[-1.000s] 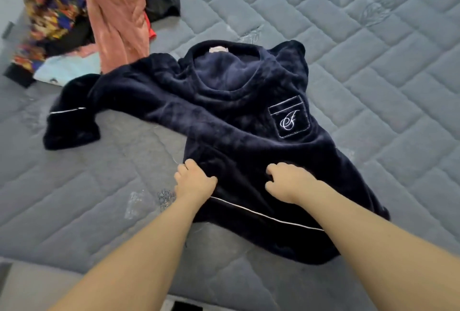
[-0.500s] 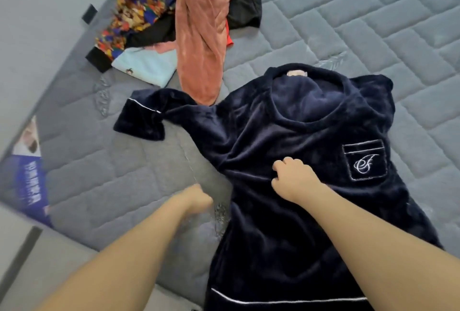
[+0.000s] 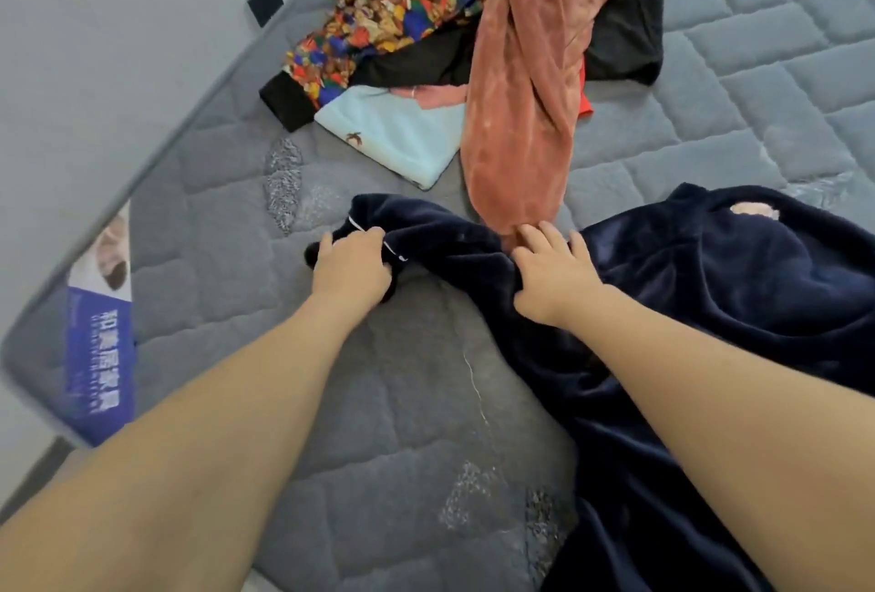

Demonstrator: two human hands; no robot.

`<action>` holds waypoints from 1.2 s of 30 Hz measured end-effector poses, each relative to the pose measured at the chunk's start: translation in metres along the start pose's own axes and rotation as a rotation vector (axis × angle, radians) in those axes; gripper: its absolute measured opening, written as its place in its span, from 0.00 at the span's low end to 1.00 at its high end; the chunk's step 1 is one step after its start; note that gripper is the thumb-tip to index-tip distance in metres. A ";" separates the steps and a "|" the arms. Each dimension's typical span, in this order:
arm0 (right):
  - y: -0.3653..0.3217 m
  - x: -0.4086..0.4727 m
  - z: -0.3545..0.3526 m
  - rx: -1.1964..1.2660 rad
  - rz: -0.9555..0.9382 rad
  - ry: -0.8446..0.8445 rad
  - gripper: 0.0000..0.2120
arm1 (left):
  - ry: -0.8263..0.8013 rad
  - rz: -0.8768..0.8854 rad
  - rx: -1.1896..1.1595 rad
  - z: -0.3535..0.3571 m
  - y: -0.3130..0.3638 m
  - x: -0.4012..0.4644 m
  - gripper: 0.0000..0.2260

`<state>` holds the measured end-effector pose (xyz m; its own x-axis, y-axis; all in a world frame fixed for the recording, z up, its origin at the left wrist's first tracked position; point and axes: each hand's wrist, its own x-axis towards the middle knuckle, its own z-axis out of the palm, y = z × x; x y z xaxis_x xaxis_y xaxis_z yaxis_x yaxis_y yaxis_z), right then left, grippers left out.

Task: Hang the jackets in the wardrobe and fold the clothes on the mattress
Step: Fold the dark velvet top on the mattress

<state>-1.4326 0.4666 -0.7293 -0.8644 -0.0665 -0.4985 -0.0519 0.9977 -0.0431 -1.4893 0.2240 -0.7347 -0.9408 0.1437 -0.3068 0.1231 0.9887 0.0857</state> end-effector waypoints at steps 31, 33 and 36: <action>-0.034 0.009 -0.052 0.167 -0.020 0.258 0.18 | -0.521 -0.393 0.812 -0.116 -0.086 -0.014 0.23; 0.003 -0.002 -0.046 0.177 0.024 0.277 0.20 | -0.348 -0.271 0.717 -0.102 -0.032 -0.011 0.24; 0.082 -0.027 -0.033 0.160 0.129 0.305 0.21 | -0.270 -0.060 0.371 -0.064 0.076 -0.013 0.23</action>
<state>-1.4295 0.5506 -0.6911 -0.9694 0.0902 -0.2282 0.1252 0.9817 -0.1436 -1.4876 0.2944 -0.6639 -0.8399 0.0428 -0.5410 0.2214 0.9372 -0.2696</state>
